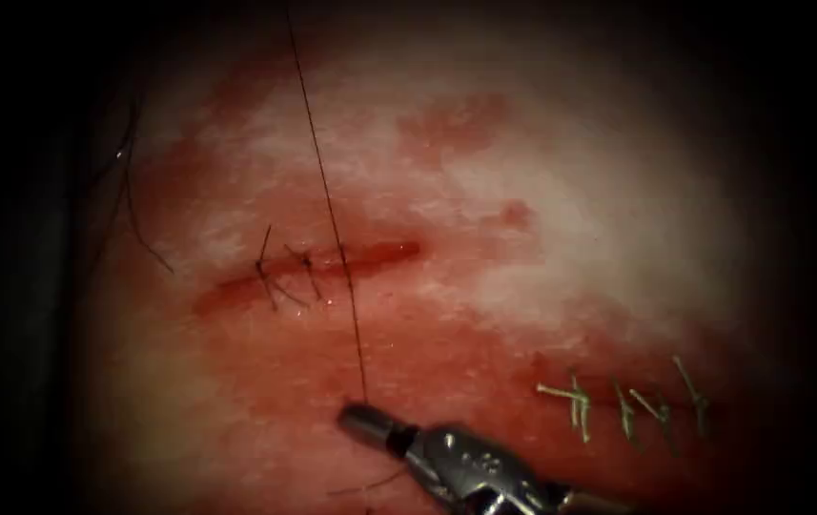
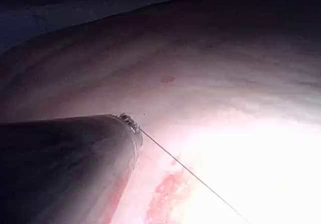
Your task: Wound Closure
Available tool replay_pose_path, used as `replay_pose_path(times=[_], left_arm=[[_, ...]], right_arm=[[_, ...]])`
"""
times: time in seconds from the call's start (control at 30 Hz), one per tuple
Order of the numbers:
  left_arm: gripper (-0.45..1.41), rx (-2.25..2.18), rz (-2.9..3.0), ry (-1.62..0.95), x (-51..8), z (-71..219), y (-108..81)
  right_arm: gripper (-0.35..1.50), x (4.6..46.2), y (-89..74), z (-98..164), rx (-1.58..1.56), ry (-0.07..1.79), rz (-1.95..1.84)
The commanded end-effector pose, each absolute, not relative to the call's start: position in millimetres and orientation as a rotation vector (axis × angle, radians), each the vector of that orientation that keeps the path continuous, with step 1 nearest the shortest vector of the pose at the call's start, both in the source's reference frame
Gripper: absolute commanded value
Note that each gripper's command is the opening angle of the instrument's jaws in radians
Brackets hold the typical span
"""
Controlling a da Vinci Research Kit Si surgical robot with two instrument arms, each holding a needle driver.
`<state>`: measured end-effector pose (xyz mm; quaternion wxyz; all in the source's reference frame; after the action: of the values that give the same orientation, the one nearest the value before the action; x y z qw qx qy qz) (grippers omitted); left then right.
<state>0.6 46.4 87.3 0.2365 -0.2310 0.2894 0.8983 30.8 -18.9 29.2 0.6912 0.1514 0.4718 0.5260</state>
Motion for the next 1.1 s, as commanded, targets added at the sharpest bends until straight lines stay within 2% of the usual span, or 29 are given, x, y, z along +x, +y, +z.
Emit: replay_pose_path(times=[0.03,0.37,0.4,0.43,0.47,0.53,0.57,0.6,0.73,0.9,1.1], left_arm=[[-0.45,-0.635,2.462,0.797,0.4,88,47.4],[-0.45,-0.634,2.454,0.784,0.3,87,46.8],[-0.45,-0.635,2.445,0.770,0.2,87,46.4],[-0.45,-0.630,2.442,0.758,0.1,87,46.0],[-0.45,-0.640,2.440,0.743,0.0,86,45.6],[-0.45,-0.667,2.435,0.723,-0.2,86,44.4],[-0.45,-0.675,2.438,0.711,-0.3,85,43.8],[-0.45,-0.692,2.431,0.691,-0.5,85,43.0],[-0.45,-0.731,2.429,0.621,-0.9,82,39.8],[-0.45,-0.735,2.439,0.580,-1.4,78,35.6],[-0.45,-0.740,2.455,0.560,-2.2,72,29.9]], right_arm=[[-0.35,31.5,-19.4,29,0.347,1.052,1.178],[-0.35,31.8,-18.8,30,0.359,1.068,1.190],[-0.06,31.9,-18.6,30,0.366,1.099,1.186],[0.39,31.9,-18.3,30,0.369,1.113,1.185],[0.54,31.8,-18.1,30,0.369,1.130,1.193],[1.08,31.7,-17.4,30,0.345,1.164,1.166],[1.27,31.6,-17.0,30,0.339,1.176,1.157],[1.37,31.5,-16.6,30,0.330,1.187,1.150],[1.47,30.9,-15.2,30,0.326,1.264,1.055],[1.47,29.7,-13.3,29,0.321,1.281,0.952],[1.27,28.0,-8.9,27,0.325,1.280,0.909]])
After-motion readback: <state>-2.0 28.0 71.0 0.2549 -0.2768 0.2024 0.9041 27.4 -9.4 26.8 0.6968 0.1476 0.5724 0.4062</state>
